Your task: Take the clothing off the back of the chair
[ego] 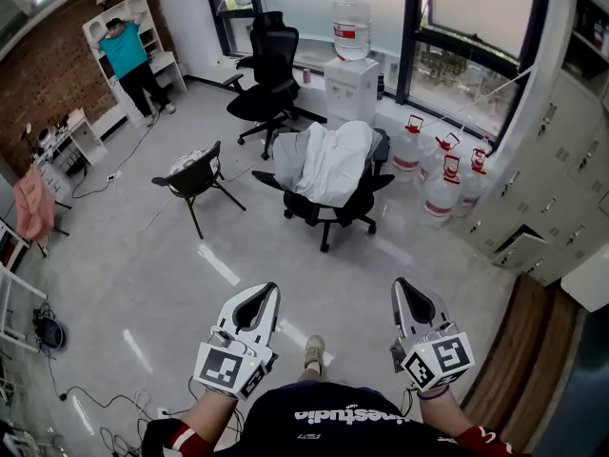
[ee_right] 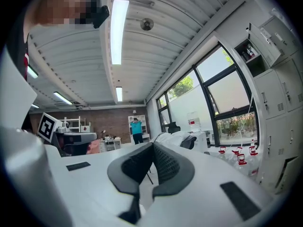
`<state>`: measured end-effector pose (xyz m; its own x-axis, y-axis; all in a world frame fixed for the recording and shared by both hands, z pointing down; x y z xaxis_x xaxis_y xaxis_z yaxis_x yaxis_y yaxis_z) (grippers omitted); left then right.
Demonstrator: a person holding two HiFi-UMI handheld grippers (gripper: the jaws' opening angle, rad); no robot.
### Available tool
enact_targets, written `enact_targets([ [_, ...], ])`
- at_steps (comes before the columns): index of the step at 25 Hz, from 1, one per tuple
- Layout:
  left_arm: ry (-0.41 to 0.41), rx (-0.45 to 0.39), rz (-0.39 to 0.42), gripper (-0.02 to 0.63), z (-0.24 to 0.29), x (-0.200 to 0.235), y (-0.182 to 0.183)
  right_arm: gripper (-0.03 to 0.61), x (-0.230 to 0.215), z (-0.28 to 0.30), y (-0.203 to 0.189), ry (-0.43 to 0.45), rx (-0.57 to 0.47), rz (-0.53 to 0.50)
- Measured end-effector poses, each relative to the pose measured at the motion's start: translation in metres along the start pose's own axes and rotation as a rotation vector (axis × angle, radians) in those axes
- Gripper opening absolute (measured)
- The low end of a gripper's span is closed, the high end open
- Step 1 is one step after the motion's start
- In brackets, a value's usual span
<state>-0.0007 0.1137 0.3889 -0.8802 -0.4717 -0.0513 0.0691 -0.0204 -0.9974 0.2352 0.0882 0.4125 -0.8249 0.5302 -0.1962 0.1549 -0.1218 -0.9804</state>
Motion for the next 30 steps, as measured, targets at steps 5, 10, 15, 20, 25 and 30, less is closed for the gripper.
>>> enact_targets([
  [5, -0.011, -0.024, -0.002, 0.025, 0.05, 0.049, 0.0, 0.014, -0.011, 0.066, 0.006, 0.005, 0.008, -0.018],
  [10, -0.036, -0.029, -0.021, 0.026, 0.094, 0.099, 0.008, 0.014, -0.017, 0.132, 0.024, 0.0, 0.013, -0.041],
  [15, -0.067, -0.046, -0.027, 0.026, 0.128, 0.141, 0.015, 0.014, -0.013, 0.184, 0.032, -0.001, 0.015, -0.052],
  [20, -0.133, -0.053, -0.045, 0.091, 0.158, 0.173, 0.016, 0.014, -0.014, 0.223, 0.041, -0.041, 0.011, -0.06],
  [25, -0.197, -0.055, -0.044, 0.157, 0.184, 0.194, 0.015, 0.014, -0.013, 0.248, 0.047, -0.069, -0.007, -0.078],
  [30, -0.236, -0.041, -0.048, 0.244, 0.209, 0.206, 0.012, 0.014, -0.018, 0.261, 0.048, -0.099, -0.007, -0.078],
])
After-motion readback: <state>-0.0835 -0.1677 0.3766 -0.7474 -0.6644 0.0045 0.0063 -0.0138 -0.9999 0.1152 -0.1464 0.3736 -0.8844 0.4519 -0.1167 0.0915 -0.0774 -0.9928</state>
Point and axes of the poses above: the fingertips, and each gripper's own axes: z forward along the fingers, x to its left, y out of its top, the point moved 3 cm from there along -z, backward along the fingers, and after that the axes turned 1 degree about z, right-handed, at the moved point
